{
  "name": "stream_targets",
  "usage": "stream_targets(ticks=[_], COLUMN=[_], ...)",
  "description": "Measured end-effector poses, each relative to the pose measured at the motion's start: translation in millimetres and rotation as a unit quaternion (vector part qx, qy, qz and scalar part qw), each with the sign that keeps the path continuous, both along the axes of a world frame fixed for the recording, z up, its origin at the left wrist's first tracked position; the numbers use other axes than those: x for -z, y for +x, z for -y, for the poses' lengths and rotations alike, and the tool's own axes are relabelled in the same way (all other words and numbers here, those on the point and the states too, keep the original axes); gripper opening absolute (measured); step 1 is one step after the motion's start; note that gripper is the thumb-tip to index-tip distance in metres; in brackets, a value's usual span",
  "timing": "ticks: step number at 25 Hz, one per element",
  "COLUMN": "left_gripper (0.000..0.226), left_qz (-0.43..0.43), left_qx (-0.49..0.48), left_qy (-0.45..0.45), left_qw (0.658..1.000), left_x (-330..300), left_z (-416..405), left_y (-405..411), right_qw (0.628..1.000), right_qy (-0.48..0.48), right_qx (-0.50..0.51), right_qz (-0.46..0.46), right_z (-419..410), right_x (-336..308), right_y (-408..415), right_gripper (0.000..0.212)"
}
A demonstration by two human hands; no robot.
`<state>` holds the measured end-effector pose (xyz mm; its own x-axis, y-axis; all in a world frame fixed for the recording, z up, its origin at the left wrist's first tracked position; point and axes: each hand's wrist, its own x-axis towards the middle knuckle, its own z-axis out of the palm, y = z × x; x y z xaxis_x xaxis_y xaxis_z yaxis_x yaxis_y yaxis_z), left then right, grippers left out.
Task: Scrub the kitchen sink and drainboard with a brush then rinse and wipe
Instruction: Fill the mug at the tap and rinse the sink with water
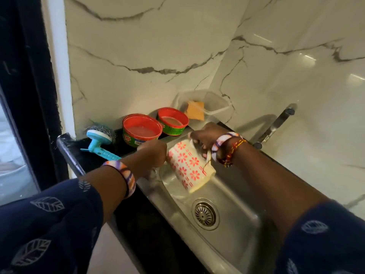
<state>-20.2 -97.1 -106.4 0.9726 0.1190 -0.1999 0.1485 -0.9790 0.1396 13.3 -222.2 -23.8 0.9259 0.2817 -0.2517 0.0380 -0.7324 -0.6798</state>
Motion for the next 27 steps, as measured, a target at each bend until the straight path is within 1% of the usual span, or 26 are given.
stream_targets(ticks=[3,7,9,10,12,14,15,17,18,19,20,21,22,23,24,25,27], left_gripper=[0.03,0.031,0.032,0.033,0.037,0.038,0.04,0.048,0.053,0.059,0.063,0.066,0.067,0.067,0.065,0.061,0.05], left_qz=[0.0,0.014,0.008,0.004,-0.006,0.0,0.018,0.048,0.051,0.044,0.02,-0.009,-0.035,-0.042,-0.036,-0.016,0.011], left_qx=[0.01,-0.02,-0.023,-0.018,0.012,0.041,0.046,0.036,0.015,-0.01,-0.042,-0.069,-0.087,-0.096,-0.097,-0.104,-0.121], left_qy=[0.049,0.097,0.144,0.157,0.153,0.105,0.058,-0.069,-0.154,-0.258,-0.369,-0.473,-0.534,-0.555,-0.549,-0.538,-0.473], left_qw=[0.999,0.995,0.989,0.987,0.988,0.994,0.997,0.996,0.987,0.965,0.928,0.878,0.84,0.825,0.829,0.837,0.872], left_x=[-1.3,6.6,11.9,13.7,17.7,17.4,15.5,4.5,-3.0,-10.7,-20.1,-25.9,-30.2,-29.9,-31.5,-30.6,-28.6], left_z=[6.5,37.3,54.0,62.1,82.9,111.6,128.8,172.7,194.2,214.9,232.7,248.8,259.1,265.2,269.9,271.4,268.4], left_y=[14.6,37.9,55.1,63.5,87.1,113.0,128.2,159.3,172.5,185.9,194.0,203.9,211.0,220.7,228.2,233.1,239.6], right_qw=[0.988,0.961,0.92,0.905,0.896,0.89,0.885,0.875,0.873,0.875,0.88,0.883,0.885,0.886,0.887,0.888,0.883], right_qy=[0.129,0.216,0.304,0.326,0.323,0.308,0.308,0.327,0.33,0.327,0.32,0.316,0.319,0.327,0.332,0.336,0.35], right_qx=[0.079,0.172,0.248,0.272,0.306,0.338,0.349,0.357,0.357,0.356,0.35,0.345,0.336,0.327,0.317,0.31,0.305], right_qz=[-0.005,-0.005,-0.007,-0.006,-0.002,-0.002,0.001,0.023,0.033,0.036,0.034,0.033,0.035,0.04,0.048,0.055,0.064], right_z=[14.3,71.3,107.9,128.0,170.6,210.7,226.7,252.9,261.0,267.6,271.8,276.2,277.5,276.8,276.1,272.9,263.7], right_x=[-7.8,-6.5,3.9,8.5,16.6,23.4,27.4,37.0,41.5,45.2,48.2,50.1,51.5,52.7,53.3,53.9,55.4], right_y=[40.5,88.8,98.9,98.0,91.6,80.6,75.0,68.3,67.1,66.9,67.6,69.0,72.0,75.6,79.9,83.9,94.0], right_gripper=[0.035,0.029,0.028,0.026,0.023,0.023,0.024,0.023,0.023,0.024,0.027,0.028,0.028,0.027,0.028,0.03,0.034])
